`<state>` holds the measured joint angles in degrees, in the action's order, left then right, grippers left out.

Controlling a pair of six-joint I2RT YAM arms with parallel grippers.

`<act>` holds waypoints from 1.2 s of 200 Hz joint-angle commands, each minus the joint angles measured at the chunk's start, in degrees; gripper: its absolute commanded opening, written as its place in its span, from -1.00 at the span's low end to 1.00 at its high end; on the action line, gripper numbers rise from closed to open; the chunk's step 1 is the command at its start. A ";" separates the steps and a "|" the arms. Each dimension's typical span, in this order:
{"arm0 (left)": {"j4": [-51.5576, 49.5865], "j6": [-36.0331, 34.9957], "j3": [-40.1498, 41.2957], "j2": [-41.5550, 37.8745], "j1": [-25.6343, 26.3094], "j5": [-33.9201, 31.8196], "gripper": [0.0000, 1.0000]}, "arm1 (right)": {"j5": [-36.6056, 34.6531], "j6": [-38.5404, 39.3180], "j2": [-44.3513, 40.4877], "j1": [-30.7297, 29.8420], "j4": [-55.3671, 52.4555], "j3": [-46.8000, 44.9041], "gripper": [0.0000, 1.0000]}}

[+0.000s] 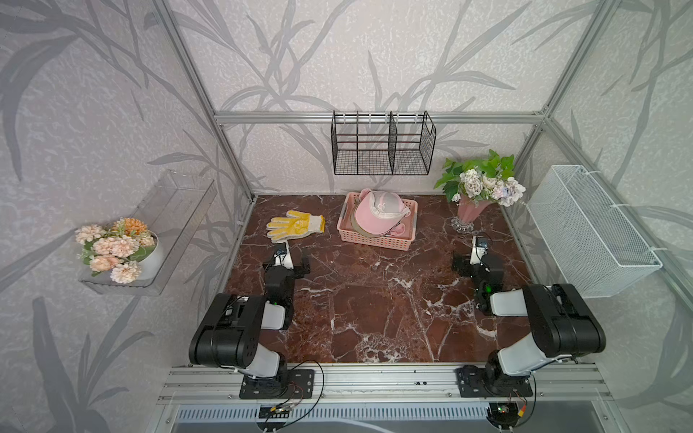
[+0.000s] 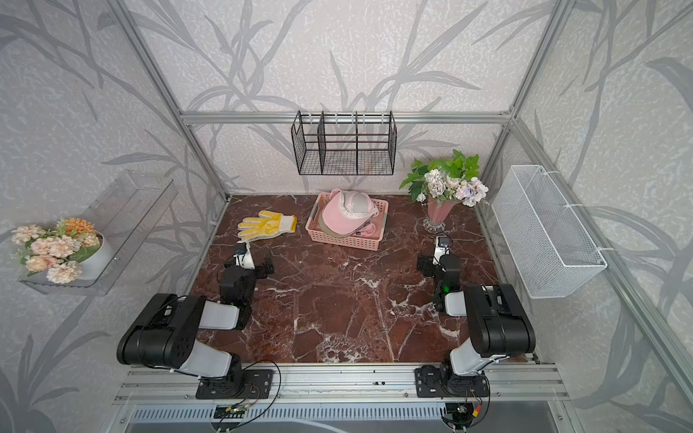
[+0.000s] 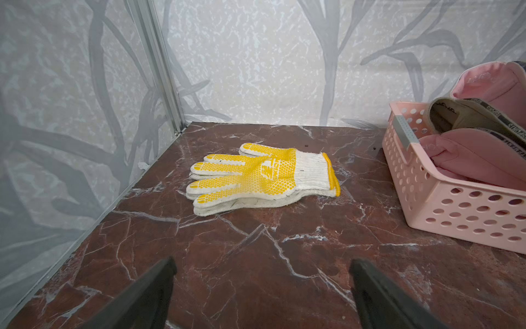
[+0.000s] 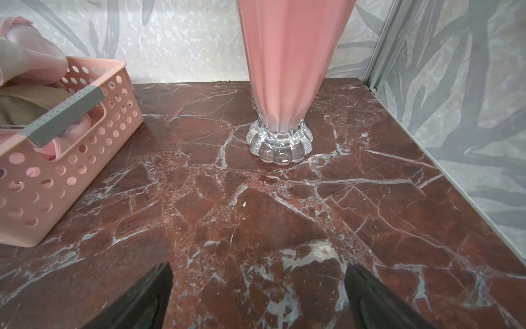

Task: Turn the baseball cap inside out
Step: Pick up the baseball cap from the basket.

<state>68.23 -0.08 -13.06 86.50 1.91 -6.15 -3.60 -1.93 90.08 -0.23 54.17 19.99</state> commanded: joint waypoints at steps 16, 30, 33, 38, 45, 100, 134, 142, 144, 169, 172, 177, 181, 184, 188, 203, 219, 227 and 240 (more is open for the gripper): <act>1.82 -0.69 -0.97 0.60 -0.15 -0.53 1.00 | -0.62 -0.15 0.44 -0.21 1.66 1.21 0.98; 1.78 -0.66 -0.94 0.54 -0.18 -0.53 1.00 | -0.62 -0.08 0.40 -0.21 1.64 1.20 0.98; 1.78 -0.71 -0.98 0.58 -0.20 -0.53 1.00 | -0.62 -0.13 0.44 -0.21 1.65 1.19 0.98; 1.83 -0.71 -0.97 0.60 -0.20 -0.53 1.00 | -0.62 -0.16 0.44 -0.21 1.64 1.24 0.98; 1.88 -0.67 -0.92 0.58 -0.23 -0.53 1.00 | -0.62 -0.10 0.44 -0.21 1.67 1.19 0.98; 1.78 -0.69 -0.92 0.55 -0.15 -0.44 1.00 | -0.62 -0.11 0.38 -0.16 1.66 1.20 0.98; 1.83 -0.64 -0.95 0.60 -0.29 -0.35 1.00 | -0.75 -0.17 0.44 -0.21 1.61 1.24 0.98; 1.82 -0.62 -0.97 0.58 -0.24 -0.27 1.00 | -1.29 -0.41 0.44 -0.21 1.32 1.28 0.98; 1.89 -0.62 -0.95 0.53 -0.31 -0.27 1.00 | -1.38 -0.50 0.44 -0.21 1.34 1.28 0.98; 2.01 -1.10 -0.74 -0.22 -0.25 0.18 1.00 | -2.43 -0.59 0.08 -0.30 5.28 -0.85 0.98; 1.38 -1.26 -0.90 -0.72 -0.24 0.42 1.00 | -2.51 -0.53 -0.04 -0.31 6.46 -1.40 0.98; -0.20 -1.45 -1.18 -1.97 -0.17 0.84 1.00 | -2.71 -0.75 -0.29 -0.34 7.96 -2.28 0.98; -2.22 -1.46 -1.60 -3.03 -0.20 0.88 1.00 | -2.81 -0.80 -0.53 -0.30 9.32 -3.02 0.98; -3.91 -1.30 -1.90 -3.89 -0.16 0.69 1.00 | -2.93 -0.77 -0.74 -0.38 9.94 -3.48 0.98; -6.16 -1.00 -2.54 -5.13 -0.11 0.10 1.00 | -3.10 -0.71 -1.18 -0.51 10.75 -3.99 0.98; -14.56 0.86 -5.05 -9.02 0.01 -2.42 1.00 | -5.32 0.31 -3.16 -1.82 11.27 -5.25 0.98; -22.40 4.27 -7.96 -11.96 0.34 -4.39 1.00 | -9.88 2.84 -6.67 -4.78 8.75 -5.27 0.98; -24.66 6.62 -9.06 -12.92 0.70 -4.82 1.00 | -11.61 4.26 -8.70 -6.49 6.38 -4.80 0.98; -26.98 8.57 -10.46 -14.30 1.43 -2.73 1.00 | -14.58 5.69 -12.49 -8.91 0.10 -3.13 0.98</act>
<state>51.35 3.01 -20.56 74.81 2.37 -8.67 -11.25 0.05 84.01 -5.56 59.55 14.70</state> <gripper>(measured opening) 0.999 0.989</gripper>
